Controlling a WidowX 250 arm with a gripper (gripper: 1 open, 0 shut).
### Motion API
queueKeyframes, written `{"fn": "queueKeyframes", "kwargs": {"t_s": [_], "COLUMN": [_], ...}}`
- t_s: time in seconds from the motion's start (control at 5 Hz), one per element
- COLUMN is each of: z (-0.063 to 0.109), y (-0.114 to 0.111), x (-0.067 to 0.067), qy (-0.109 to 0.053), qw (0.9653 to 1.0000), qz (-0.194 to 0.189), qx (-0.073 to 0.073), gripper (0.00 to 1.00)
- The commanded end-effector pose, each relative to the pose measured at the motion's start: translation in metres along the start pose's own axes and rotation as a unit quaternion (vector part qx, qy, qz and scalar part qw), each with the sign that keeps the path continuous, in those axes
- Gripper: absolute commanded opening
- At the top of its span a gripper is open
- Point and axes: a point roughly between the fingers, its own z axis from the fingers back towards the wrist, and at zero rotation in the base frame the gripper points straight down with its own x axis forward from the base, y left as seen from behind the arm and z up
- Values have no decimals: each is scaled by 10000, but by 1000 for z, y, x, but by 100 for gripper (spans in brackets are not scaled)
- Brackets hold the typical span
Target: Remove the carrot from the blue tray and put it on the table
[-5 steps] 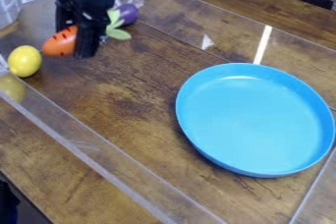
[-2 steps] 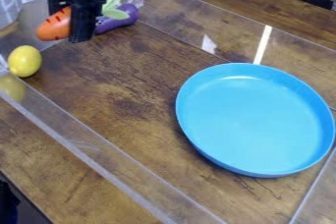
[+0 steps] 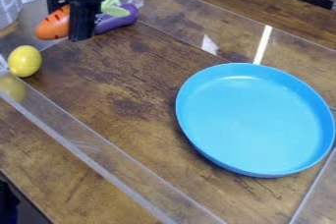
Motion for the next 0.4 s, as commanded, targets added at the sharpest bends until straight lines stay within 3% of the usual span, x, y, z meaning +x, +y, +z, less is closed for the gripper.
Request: {"fn": "queueKeyframes", "kwargs": {"t_s": [0.0, 0.2], "z": [21, 12], "y": [3, 6], "x": [-4, -3], "qy": [-388, -417], "qw": [9992, 9991], "qz": [74, 99], "qx": [117, -29], "gripper": [0, 100]}}
